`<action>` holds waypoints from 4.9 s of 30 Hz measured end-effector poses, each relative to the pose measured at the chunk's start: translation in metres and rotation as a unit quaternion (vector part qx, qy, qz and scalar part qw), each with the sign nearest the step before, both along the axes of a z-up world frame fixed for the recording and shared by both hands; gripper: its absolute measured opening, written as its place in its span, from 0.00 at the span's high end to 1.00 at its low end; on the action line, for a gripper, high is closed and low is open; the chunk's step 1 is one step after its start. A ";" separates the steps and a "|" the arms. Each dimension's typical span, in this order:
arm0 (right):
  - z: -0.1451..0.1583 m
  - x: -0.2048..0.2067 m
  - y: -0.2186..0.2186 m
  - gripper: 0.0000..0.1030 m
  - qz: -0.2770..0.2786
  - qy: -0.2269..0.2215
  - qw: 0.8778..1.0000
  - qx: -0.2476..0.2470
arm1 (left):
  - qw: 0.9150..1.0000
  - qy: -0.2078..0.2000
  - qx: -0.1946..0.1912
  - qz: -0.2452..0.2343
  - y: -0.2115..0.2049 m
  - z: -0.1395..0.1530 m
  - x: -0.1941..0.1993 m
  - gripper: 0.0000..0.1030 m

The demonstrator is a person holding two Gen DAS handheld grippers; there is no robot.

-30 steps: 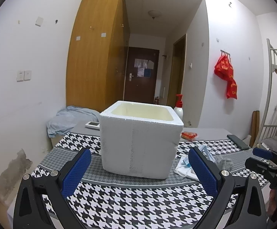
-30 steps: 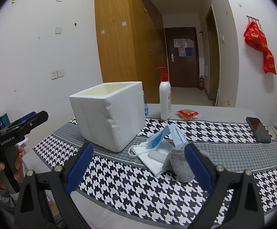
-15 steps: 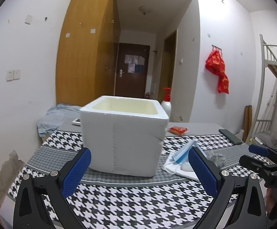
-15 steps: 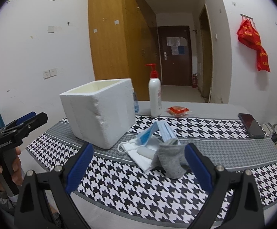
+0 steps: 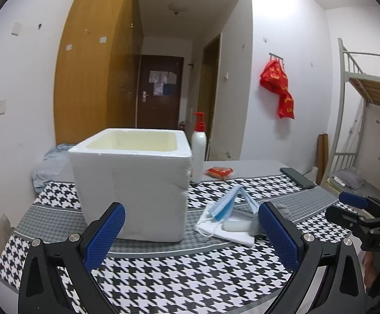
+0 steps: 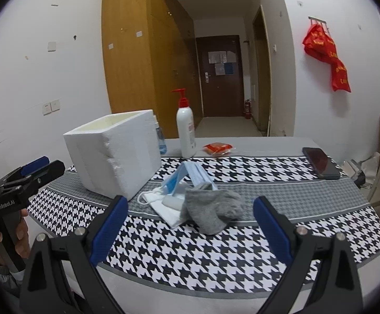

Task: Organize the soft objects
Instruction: 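Move both open tools toward the blue mask and grey sock, then close the left tool on the blue mask while the right tool closes on the grey sock, then lift the mask with the left tool while the right tool carries the sock over the foam box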

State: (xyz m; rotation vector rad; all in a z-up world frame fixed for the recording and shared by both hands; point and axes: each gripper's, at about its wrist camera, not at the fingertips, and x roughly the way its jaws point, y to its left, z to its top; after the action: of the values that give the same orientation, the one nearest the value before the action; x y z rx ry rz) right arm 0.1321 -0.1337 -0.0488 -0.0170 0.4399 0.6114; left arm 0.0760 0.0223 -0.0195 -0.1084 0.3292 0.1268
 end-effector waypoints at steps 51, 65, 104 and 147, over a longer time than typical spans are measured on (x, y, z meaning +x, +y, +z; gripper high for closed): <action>-0.044 0.049 -0.021 0.05 -0.027 0.067 0.997 -0.015 | 0.987 0.089 0.024 -0.133 -0.051 -0.029 0.102 0.01; -0.044 0.055 -0.019 0.05 -0.018 0.072 0.997 -0.013 | 0.982 0.107 0.056 -0.148 -0.057 -0.032 0.140 0.01; -0.053 0.072 0.004 0.05 0.006 0.096 0.995 -0.038 | 0.974 0.183 0.030 -0.133 -0.034 -0.073 0.195 0.85; -0.059 0.081 0.021 0.77 0.022 0.143 0.987 -0.065 | 0.982 0.108 -0.006 -0.156 -0.021 -0.049 0.157 0.86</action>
State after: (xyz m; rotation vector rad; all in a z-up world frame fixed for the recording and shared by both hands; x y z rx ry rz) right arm 0.2134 -0.1127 -0.1074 -0.0629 0.7586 0.6296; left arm 0.2333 0.0013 -0.0686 -0.0533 0.5583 -0.1766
